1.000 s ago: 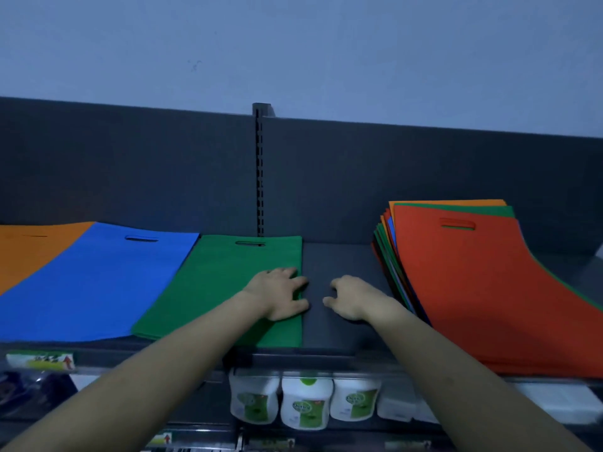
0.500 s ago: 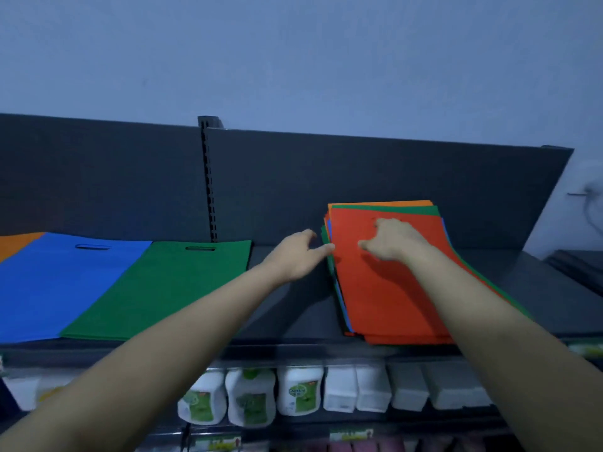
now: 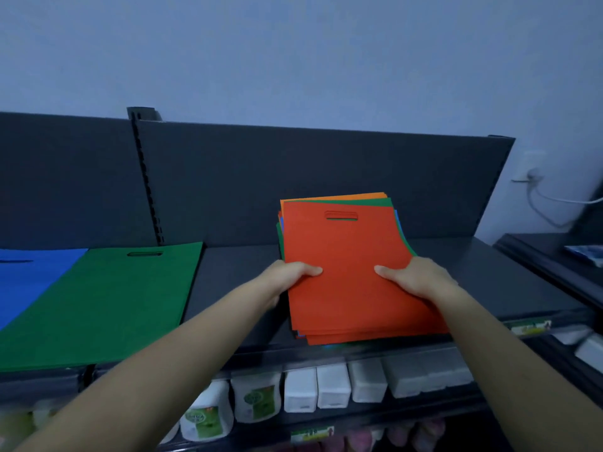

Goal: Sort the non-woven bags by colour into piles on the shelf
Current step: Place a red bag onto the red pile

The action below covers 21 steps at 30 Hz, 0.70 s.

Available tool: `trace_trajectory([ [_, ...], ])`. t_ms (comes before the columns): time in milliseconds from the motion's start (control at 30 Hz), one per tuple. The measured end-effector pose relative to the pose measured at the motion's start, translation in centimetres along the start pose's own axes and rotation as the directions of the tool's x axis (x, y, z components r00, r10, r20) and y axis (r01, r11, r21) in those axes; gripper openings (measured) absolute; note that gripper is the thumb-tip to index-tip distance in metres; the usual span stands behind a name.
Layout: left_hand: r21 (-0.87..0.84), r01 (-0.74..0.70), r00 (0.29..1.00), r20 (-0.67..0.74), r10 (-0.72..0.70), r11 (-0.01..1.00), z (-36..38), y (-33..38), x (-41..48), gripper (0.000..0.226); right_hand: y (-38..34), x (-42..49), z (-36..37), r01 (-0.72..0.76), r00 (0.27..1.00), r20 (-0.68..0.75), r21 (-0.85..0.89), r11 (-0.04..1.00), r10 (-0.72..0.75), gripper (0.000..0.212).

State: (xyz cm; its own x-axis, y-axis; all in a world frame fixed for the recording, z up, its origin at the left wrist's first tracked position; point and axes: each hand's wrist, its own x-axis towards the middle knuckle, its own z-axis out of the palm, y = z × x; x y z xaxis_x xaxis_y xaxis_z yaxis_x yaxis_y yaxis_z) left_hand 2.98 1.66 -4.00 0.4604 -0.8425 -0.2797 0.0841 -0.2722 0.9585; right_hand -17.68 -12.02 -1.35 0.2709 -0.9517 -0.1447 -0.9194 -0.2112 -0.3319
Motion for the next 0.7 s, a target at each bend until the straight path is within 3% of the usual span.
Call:
trace_trajectory([
  [133,0.002,0.006,1.000,0.017,-0.006,1.000,0.9,0.2,1.7,0.051,0.2,-1.1,-0.9,-0.061,0.998,-0.023,0.002,0.998,0.061,0.097],
  [400,-0.055,0.032,0.997,0.076,-0.028,0.998,6.8,1.1,2.6,0.049,5.6,2.1,-2.9,-0.069,0.997,-0.022,0.046,0.997,0.070,0.126],
  [500,-0.046,0.033,0.998,0.054,-0.030,0.998,8.7,1.7,3.0,0.048,7.6,4.1,-3.4,-0.050,0.999,-0.013,0.060,0.997,0.051,0.125],
  [633,-0.028,-0.068,0.997,-0.047,0.067,0.997,10.7,1.4,3.3,0.048,8.9,5.8,-3.8,0.001,1.000,-0.025,0.120,0.993,0.002,0.121],
  [700,0.107,-0.167,0.966,-0.180,0.184,0.980,11.0,1.1,3.2,0.054,8.5,5.0,-4.3,0.023,0.999,-0.034,0.089,0.996,-0.020,0.109],
])
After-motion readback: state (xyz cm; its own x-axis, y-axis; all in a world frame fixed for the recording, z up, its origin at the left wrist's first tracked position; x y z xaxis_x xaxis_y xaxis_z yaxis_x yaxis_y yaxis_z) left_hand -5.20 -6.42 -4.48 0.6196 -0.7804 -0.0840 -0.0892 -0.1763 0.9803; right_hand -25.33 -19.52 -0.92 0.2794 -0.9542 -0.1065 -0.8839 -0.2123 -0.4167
